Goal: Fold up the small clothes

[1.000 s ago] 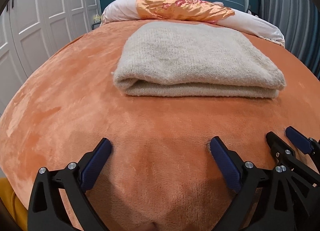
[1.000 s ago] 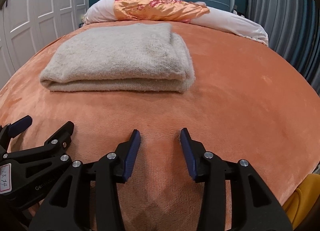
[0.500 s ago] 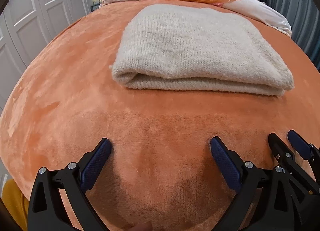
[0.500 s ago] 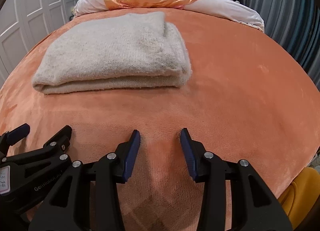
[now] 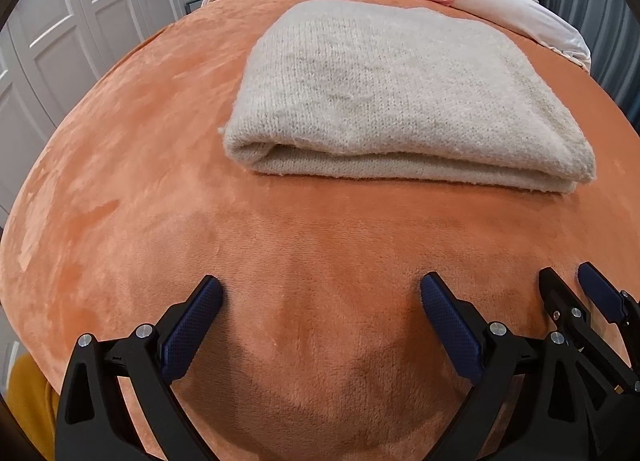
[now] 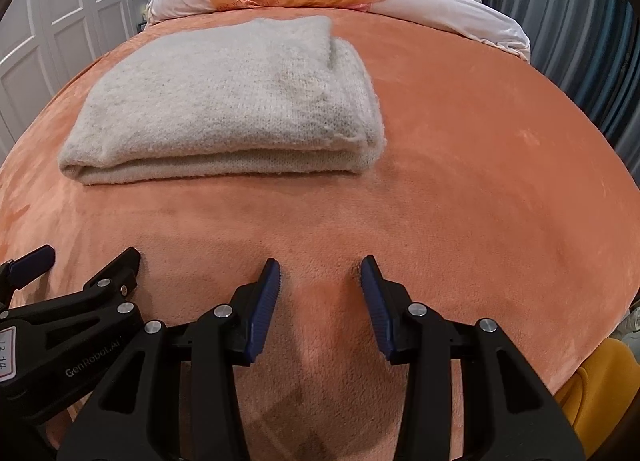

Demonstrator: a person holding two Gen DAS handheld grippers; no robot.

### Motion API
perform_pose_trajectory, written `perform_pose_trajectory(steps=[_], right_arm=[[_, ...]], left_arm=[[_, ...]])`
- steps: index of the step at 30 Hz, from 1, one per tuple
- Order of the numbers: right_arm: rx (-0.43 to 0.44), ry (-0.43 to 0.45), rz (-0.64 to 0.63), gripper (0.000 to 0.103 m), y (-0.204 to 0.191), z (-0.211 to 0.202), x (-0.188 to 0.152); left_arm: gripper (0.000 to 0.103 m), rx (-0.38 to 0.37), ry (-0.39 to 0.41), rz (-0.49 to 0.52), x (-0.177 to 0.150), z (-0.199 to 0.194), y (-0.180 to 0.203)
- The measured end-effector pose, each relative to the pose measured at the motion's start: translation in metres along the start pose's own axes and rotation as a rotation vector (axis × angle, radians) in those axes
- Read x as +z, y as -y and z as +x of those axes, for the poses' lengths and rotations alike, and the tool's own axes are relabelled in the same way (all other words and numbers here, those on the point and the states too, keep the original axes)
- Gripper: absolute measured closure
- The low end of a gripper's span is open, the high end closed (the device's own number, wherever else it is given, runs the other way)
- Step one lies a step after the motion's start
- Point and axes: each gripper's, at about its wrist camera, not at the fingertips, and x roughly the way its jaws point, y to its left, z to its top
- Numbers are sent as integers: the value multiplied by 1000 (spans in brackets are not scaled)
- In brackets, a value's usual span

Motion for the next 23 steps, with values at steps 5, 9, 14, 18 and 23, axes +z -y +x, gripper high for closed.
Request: perform_pose_trajectory(steps=[5, 9, 14, 18, 23], right_arm=[[0, -2, -1, 62, 0, 0, 1], [0, -3, -4, 62, 2, 1, 2], [-2, -9, -4, 62, 2, 2, 3], [-1, -14, 0, 62, 1, 2, 4], [1, -16, -3, 62, 1, 2, 4]], left_arm=[[5, -1, -9, 2, 1, 0, -1], [6, -2, -8, 3, 0, 0, 0], [6, -2, -16, 5, 1, 1, -1], [6, 0, -32, 9, 3, 2, 0], [6, 6, -50, 22, 5, 4, 2]])
